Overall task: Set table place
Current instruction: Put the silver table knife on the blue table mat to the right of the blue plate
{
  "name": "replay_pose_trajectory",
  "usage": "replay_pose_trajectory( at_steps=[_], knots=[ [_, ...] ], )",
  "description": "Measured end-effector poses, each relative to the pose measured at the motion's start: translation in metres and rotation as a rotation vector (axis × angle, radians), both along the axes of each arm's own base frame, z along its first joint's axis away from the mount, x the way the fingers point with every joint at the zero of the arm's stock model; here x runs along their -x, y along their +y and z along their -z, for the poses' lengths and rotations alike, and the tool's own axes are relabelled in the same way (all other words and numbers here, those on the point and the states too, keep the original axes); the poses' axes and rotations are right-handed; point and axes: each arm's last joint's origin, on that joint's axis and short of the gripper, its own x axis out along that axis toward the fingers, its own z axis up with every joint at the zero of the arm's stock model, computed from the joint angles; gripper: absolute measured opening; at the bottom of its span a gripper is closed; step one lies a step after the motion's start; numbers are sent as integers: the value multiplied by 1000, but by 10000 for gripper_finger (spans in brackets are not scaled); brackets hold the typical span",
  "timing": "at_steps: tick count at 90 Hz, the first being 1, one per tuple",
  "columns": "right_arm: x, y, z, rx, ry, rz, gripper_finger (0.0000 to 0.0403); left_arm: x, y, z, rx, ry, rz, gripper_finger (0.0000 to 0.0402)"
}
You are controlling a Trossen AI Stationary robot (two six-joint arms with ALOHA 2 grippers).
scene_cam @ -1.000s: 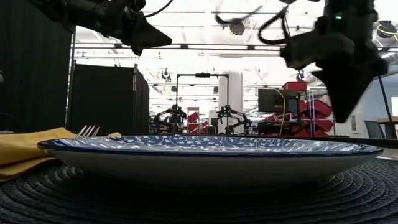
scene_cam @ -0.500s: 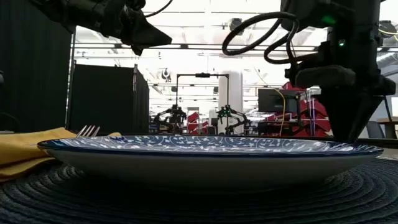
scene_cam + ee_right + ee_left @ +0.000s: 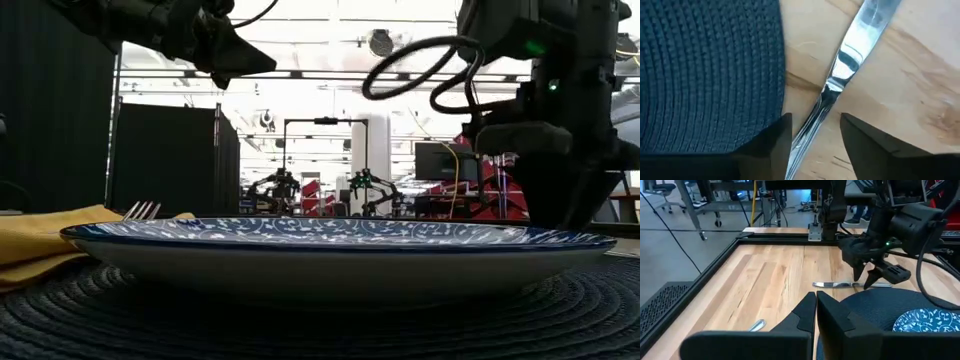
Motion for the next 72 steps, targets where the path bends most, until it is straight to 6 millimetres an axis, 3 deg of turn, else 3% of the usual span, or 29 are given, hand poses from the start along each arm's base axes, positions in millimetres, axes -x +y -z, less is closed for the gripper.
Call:
replay_pose_trajectory(
  at_steps=[20, 31, 41, 46, 58, 72],
  knots=[
    [6, -2, 9, 2, -5, -15, 19, 0, 0, 0, 0, 0, 0, 0],
    [1, -1, -8, -33, 29, -46, 7, 0, 0, 0, 0, 0, 0, 0],
    [-13, 6, -48, -59, -65, -75, 2, 0, 0, 0, 0, 1, 0, 0],
    [-15, 11, -57, -58, -77, -85, 3, 0, 0, 0, 0, 0, 0, 0],
    [-24, 30, -58, -103, -175, -61, 3, 0, 0, 0, 0, 1, 0, 0],
    [-22, 45, -34, -57, -125, -24, 1, 0, 0, 0, -1, 2, 1, 0]
  ],
)
